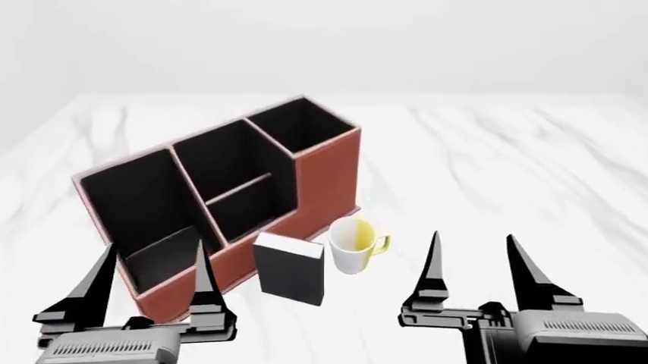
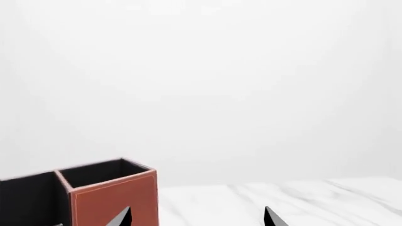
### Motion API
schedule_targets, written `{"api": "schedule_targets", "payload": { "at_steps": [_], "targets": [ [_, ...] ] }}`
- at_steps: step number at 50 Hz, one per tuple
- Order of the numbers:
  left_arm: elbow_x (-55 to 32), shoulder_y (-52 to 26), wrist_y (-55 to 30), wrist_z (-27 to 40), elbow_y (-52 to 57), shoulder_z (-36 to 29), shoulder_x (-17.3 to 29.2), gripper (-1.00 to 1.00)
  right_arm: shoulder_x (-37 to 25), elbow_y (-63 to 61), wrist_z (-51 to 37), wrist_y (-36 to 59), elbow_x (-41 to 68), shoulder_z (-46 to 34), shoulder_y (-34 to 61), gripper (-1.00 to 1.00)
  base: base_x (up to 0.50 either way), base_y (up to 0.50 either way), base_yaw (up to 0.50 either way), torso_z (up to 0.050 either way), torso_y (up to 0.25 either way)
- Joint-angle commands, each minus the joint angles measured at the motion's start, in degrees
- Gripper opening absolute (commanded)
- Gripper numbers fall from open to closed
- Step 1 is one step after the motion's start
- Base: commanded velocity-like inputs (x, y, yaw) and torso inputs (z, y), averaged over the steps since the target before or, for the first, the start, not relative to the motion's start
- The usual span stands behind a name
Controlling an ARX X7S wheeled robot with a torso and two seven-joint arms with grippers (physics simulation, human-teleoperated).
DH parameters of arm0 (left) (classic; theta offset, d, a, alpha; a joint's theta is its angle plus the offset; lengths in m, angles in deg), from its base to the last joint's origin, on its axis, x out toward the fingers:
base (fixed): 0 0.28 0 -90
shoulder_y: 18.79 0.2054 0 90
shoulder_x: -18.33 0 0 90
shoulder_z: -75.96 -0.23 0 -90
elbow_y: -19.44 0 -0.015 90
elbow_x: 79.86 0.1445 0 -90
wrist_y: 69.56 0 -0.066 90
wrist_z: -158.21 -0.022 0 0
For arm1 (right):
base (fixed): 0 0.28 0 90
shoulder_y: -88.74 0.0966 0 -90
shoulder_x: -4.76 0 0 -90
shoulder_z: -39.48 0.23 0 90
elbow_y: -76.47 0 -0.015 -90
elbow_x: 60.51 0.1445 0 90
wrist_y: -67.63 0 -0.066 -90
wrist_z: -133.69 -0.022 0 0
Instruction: Pick up the book and place it in the right compartment of the caddy.
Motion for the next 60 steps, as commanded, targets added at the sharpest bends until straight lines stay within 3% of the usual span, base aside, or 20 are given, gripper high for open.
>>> {"api": "schedule_targets", "payload": {
  "at_steps": [1,26,30,34,60],
  "targets": [
    [-0.1,0.1,0.1,0.8,0.2,-0.4,0.5,1.00,-0.6,0.3,-0.6,-0.5,0.3,-0.6,-0.1,1.00,0.50,0.00,0.00,0.000,0.000],
    [-0.3,0.1,0.1,2.0,0.1,-1.3,1.8,1.00,-1.8,0.3,-1.4,0.0,2.1,-1.4,-0.1,1.00,0.50,0.00,0.00,0.000,0.001],
    [-0.3,0.1,0.2,2.2,0.2,-1.4,2.0,1.00,-2.0,-0.1,0.1,0.7,6.7,-0.8,-0.4,1.00,0.00,0.00,0.00,0.000,0.003],
    [-0.2,0.1,0.3,2.4,0.1,-1.6,2.1,1.00,-1.9,0.7,-1.8,1.0,4.0,-0.8,0.1,1.00,0.00,0.00,0.05,0.000,0.000],
    [-0.2,0.1,0.3,3.5,0.2,-2.6,3.0,1.00,-2.9,0.7,-3.3,0.7,3.0,-2.0,0.2,1.00,0.00,0.00,0.50,0.000,0.000]
  ]
}}
